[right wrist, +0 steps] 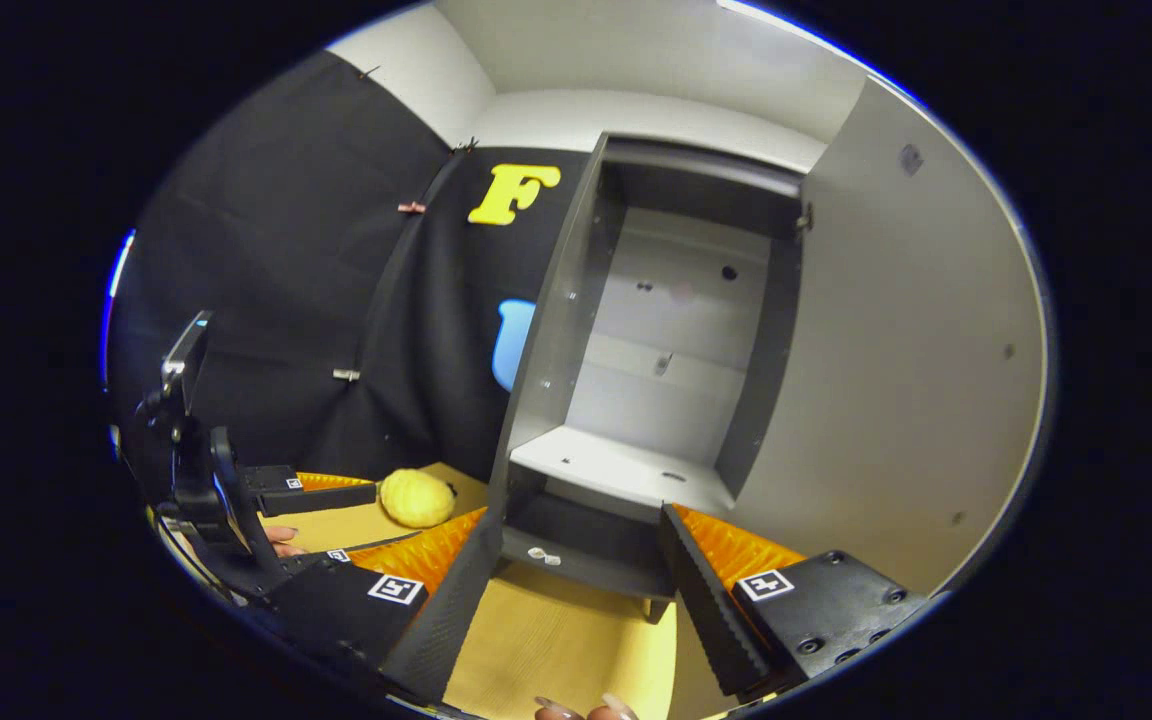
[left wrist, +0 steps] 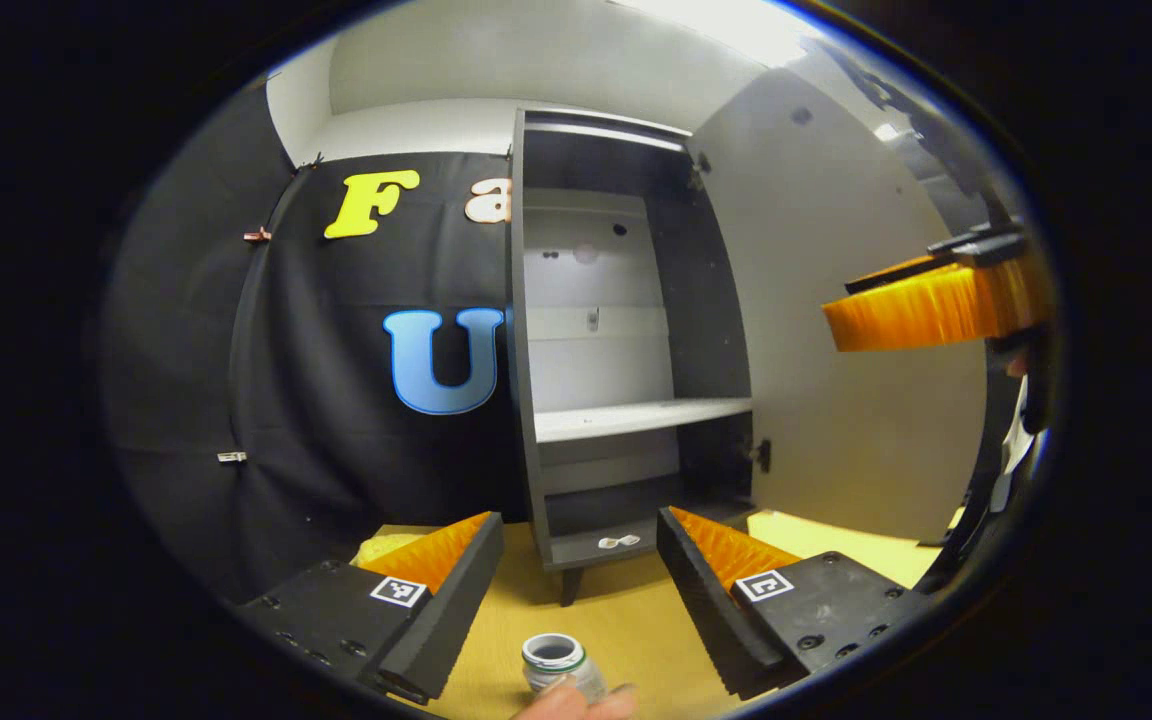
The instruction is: Open the cabinet door with the right hand, grasp the bottle in the cabinet with the left hand and place it on the coaster, then close the cabinet door with the right hand.
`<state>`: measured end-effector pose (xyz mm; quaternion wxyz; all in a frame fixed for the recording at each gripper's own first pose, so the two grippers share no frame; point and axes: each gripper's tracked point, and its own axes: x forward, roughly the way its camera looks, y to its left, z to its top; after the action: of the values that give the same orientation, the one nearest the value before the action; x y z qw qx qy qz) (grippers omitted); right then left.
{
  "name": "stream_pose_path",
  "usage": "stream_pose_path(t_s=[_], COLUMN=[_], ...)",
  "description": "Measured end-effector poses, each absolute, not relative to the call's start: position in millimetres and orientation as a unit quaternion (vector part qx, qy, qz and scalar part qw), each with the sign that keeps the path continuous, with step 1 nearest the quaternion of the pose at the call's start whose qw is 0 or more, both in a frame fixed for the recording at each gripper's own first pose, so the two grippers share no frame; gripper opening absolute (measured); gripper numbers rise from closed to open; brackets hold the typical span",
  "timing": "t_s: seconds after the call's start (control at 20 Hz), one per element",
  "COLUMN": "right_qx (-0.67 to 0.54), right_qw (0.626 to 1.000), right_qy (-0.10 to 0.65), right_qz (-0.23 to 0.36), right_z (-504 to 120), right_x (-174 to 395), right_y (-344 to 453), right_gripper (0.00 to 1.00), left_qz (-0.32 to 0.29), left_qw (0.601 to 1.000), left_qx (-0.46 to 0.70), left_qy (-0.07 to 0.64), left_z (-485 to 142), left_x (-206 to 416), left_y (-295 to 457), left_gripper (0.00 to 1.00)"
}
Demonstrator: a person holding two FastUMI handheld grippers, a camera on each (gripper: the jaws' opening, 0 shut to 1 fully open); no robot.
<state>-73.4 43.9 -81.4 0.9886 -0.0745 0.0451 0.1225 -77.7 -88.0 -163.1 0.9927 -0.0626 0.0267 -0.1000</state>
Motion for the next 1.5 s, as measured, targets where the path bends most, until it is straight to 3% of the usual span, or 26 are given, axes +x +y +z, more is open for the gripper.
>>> stream_pose_path(t_s=[0.1,0.25,0.5,0.7,0.95,1.2,1.45,1.5], right_qx=[-0.060,-0.043,-0.027,-0.010,0.048,0.040,0.046,0.044], right_qw=[0.990,0.991,0.997,0.999,0.999,0.999,0.998,0.997], right_qy=[0.042,0.054,0.064,0.042,0.009,-0.007,-0.015,-0.015], right_qz=[0.119,0.110,0.032,-0.016,-0.016,0.005,0.052,0.056], right_z=[-58.9,-41.7,-32.6,-18.8,-6.0,-5.5,0.0,-0.1], right_x=[-97.0,-144.1,-195.9,-184.6,-150.4,-107.6,-84.6,-85.3], right_y=[26.6,-7.5,-89.9,-148.8,-196.1,-214.9,-203.8,-199.5], right_gripper=[0.98,0.98,0.97,0.97,0.94,1.00,1.00,0.95], left_qz=[-0.093,-0.096,-0.133,-0.131,-0.114,-0.086,-0.066,-0.062], left_qw=[0.994,0.993,0.984,0.983,0.988,0.993,0.993,0.993], left_qx=[-0.050,-0.034,-0.068,-0.086,-0.079,-0.063,-0.073,-0.069], left_qy=[0.036,0.058,0.101,0.092,0.066,0.058,0.062,0.067], left_z=[-139.8,-121.5,-108.2,-86.1,-59.4,-56.9,-66.1,-68.4], left_x=[-92.7,-115.8,-134.4,-119.1,-102.5,-92.2,-91.3,-91.2], left_y=[-78.4,-78.7,-112.0,-137.2,-156.4,-166.1,-170.5,-169.5], left_gripper=[0.99,0.94,0.96,0.99,0.96,0.96,0.96,0.96])
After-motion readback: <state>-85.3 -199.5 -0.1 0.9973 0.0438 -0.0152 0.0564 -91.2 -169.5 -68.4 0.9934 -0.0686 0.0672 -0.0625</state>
